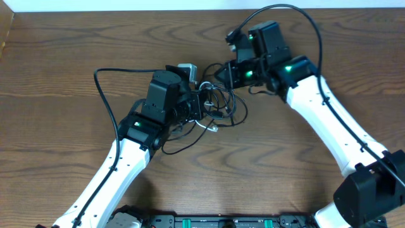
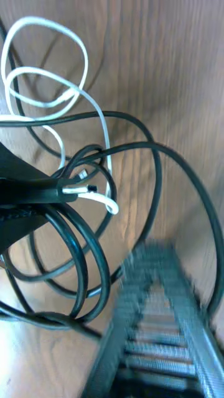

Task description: Untangle cables

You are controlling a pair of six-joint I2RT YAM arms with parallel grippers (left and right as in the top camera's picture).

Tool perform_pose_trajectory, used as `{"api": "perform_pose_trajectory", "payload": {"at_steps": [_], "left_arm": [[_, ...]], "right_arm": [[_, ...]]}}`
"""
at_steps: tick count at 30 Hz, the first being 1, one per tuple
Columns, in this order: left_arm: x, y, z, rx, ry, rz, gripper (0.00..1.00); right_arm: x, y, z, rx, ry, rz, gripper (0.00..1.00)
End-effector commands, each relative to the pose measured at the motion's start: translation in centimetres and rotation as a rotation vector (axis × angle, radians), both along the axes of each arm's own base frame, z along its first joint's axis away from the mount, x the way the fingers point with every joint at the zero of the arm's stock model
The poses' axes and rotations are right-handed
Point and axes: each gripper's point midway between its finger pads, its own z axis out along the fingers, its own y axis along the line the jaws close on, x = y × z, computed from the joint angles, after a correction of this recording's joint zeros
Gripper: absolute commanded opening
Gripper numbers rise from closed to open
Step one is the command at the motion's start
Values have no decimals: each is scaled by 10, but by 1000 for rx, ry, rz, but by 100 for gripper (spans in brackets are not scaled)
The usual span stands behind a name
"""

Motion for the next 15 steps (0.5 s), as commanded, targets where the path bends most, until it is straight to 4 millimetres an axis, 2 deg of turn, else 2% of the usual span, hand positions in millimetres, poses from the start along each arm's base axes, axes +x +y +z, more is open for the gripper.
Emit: {"api": "perform_pose_trajectory", "payload": {"at_steps": [1, 3, 7, 15], "left_arm": [[21, 26, 8, 99, -79, 134, 8], [27, 36, 9, 127, -98, 180, 8], [36, 50, 13, 154, -132, 242, 8], [53, 75, 27, 187, -207, 366, 8]], "right_arm": [[19, -40, 20, 2, -29, -112, 1], [25, -63, 23, -2, -24, -165, 1], [34, -124, 25, -34, 8, -311, 1], [24, -223, 7, -117, 110, -483, 1]]}}
